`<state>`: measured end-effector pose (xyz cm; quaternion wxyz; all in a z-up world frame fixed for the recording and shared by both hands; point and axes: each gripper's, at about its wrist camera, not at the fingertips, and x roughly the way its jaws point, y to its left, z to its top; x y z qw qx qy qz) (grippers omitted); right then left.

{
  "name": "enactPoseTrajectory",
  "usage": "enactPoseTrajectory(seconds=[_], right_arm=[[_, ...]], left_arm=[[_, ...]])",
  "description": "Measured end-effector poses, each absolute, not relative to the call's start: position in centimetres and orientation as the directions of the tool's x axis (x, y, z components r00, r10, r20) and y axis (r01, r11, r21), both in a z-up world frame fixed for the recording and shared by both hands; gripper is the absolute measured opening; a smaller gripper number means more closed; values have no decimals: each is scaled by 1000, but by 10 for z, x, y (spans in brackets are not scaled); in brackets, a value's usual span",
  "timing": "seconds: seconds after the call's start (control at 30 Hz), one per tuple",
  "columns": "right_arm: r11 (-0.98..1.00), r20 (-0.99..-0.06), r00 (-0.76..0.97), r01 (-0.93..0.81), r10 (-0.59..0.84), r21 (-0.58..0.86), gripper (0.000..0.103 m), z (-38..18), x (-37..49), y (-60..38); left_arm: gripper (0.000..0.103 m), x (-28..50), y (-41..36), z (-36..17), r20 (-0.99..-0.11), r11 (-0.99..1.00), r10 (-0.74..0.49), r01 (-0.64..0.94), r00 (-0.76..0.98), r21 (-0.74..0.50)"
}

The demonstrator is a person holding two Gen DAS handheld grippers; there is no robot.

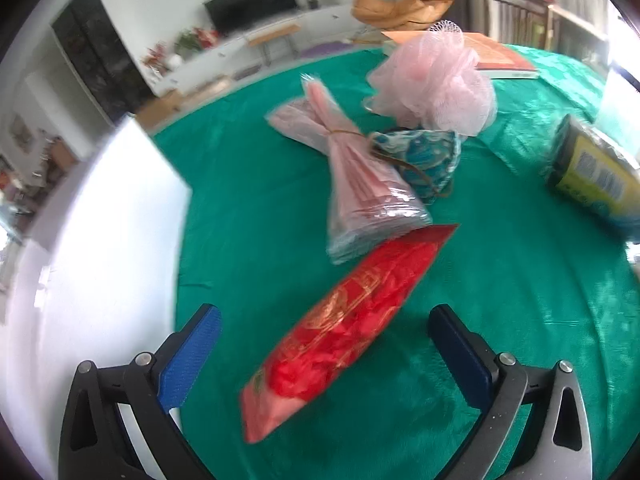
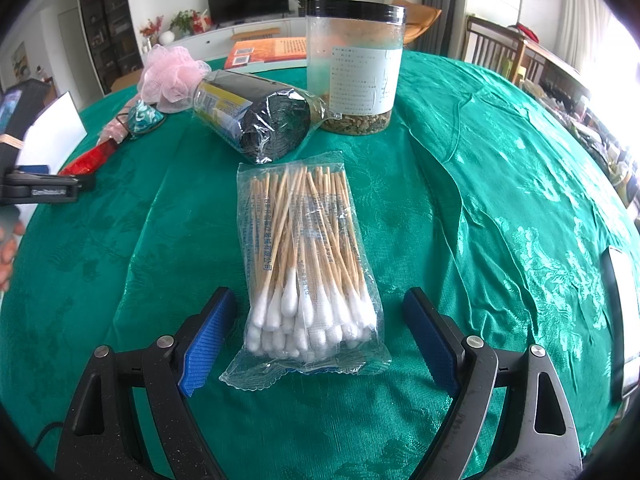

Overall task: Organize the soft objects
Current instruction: 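Grasp the long red printed packet with the left gripper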

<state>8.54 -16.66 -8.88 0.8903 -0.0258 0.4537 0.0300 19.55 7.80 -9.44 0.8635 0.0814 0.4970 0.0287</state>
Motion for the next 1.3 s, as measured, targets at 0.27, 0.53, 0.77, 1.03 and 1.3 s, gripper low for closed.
enactPoseTrajectory(seconds=[0.27,0.53,0.77,1.03,1.3], right_arm=[[997,-809,587,-78,32,-17,89,-87,83,-165],[997,-809,587,-78,32,-17,89,-88,83,-166],[997,-809,587,-78,32,-17,89,-88,83,-166],[997,-809,588,-78,32,-17,89,-87,83,-166],[997,-808,588,-79,32,-17,89,-88,82,-166]], left_arm=[[34,164,77,-88,-890,1000,-28,14,455,-24],[35,75,32,-82,-898,985,-167,97,407,-139],[89,73,16,-87,-875,989,-90,143,476,-23],[103,80,28,-102,-835,993,-78,118,545,-15],[103,76,30,-104,-816,992,-85,121,572,-18]])
